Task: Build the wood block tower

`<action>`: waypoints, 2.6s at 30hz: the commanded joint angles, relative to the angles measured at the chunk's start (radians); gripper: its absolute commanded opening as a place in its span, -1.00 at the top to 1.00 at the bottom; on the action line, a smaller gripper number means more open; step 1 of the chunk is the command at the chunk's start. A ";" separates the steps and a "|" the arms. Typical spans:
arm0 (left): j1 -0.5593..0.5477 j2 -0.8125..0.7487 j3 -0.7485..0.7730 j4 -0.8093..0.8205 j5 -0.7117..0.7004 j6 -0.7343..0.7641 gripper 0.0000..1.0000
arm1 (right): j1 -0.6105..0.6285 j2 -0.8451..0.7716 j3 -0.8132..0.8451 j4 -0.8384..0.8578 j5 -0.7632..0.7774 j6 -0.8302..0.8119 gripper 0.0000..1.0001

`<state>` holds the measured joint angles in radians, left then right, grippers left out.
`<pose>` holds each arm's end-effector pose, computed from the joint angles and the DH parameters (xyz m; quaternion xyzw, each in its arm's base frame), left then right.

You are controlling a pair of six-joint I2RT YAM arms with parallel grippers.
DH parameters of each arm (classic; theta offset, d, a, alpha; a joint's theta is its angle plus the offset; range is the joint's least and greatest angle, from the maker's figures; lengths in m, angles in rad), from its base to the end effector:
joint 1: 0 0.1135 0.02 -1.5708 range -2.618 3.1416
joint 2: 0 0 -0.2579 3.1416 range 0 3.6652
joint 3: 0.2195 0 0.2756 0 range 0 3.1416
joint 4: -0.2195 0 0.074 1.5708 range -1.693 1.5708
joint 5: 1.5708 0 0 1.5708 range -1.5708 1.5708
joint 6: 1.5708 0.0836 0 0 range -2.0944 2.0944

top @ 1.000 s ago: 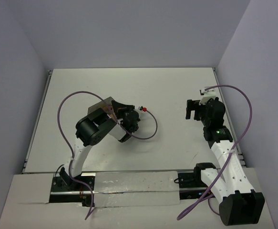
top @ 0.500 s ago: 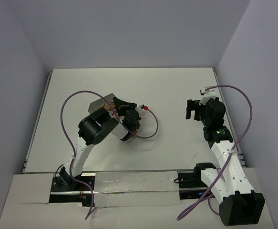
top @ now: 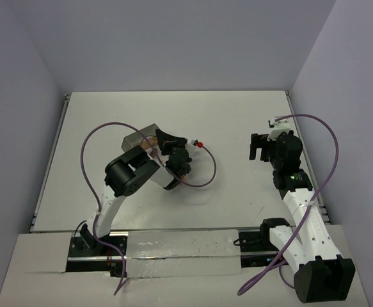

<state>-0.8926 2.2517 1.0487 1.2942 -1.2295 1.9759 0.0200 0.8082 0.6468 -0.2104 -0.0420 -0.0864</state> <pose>0.3353 -0.2906 0.0938 0.4876 0.4970 0.6442 0.3166 0.2636 0.0088 0.2587 -0.0557 0.8236 -0.0014 0.5644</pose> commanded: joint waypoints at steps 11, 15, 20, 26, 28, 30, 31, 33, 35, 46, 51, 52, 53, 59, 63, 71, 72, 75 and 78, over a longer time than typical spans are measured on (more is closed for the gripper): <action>0.031 -0.013 0.035 0.452 0.007 0.074 1.00 | 0.006 0.000 0.004 0.027 0.024 -0.005 -0.99; 0.035 -0.021 0.043 0.459 0.010 0.083 1.00 | 0.006 -0.014 0.001 0.036 0.021 -0.003 -0.99; 0.082 -0.078 0.059 0.362 -0.016 0.001 1.00 | 0.007 -0.003 0.002 0.032 0.023 -0.005 -0.99; 0.149 -0.322 0.099 -0.474 -0.053 -0.667 1.00 | 0.006 0.011 0.005 0.029 0.016 0.001 -0.99; 0.167 -0.374 0.281 -1.247 0.020 -1.260 1.00 | 0.006 0.011 0.005 0.031 0.018 -0.001 -0.99; 0.191 -0.351 0.481 -1.773 0.148 -1.601 1.00 | 0.006 0.006 0.003 0.032 0.021 -0.002 -0.99; 0.204 -0.353 0.487 -1.794 0.193 -1.645 1.00 | 0.006 0.007 0.002 0.032 0.020 -0.001 -0.99; 0.238 -0.397 0.501 -1.878 0.268 -1.686 1.00 | 0.006 0.015 0.004 0.031 0.019 -0.001 -0.99; 0.287 -0.424 0.523 -1.939 0.392 -1.755 1.00 | 0.005 0.020 0.006 0.029 0.018 0.000 -0.99; 0.784 -0.604 0.482 -2.111 1.127 -1.561 1.00 | 0.006 0.047 0.009 0.028 -0.002 0.000 -0.99; 1.058 -0.556 0.530 -2.104 1.300 -1.452 1.00 | 0.005 0.049 0.010 0.027 -0.003 0.000 -0.99; 1.094 -0.542 0.533 -2.102 1.322 -1.435 1.00 | 0.006 0.050 0.009 0.026 -0.004 0.000 -0.99; 1.136 -0.520 0.533 -2.088 1.336 -1.408 1.00 | 0.006 0.052 0.009 0.027 -0.005 0.001 -0.99; 1.252 -0.383 0.586 -2.048 1.382 -1.388 1.00 | 0.006 0.068 0.010 0.022 -0.009 -0.004 -0.99; 1.273 -0.331 0.593 -1.986 1.378 -1.448 1.00 | 0.006 0.077 0.010 0.022 0.002 -0.006 -0.99; 1.280 -0.241 0.586 -1.881 1.306 -1.560 1.00 | 0.006 0.102 0.013 0.029 0.005 -0.010 -0.99; 1.281 -0.238 0.591 -1.879 1.305 -1.567 1.00 | 0.006 0.104 0.014 0.029 0.004 -0.010 -0.99; 1.284 -0.212 0.602 -1.877 1.300 -1.585 1.00 | 0.006 0.113 0.015 0.030 -0.001 -0.010 -0.99; 1.286 -0.195 0.608 -1.874 1.304 -1.587 1.00 | 0.006 0.115 0.016 0.029 -0.004 -0.012 -0.99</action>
<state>0.3819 2.0404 1.6014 -0.6309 0.0736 0.4241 0.0200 0.9195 0.6468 -0.2100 -0.0460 -0.0910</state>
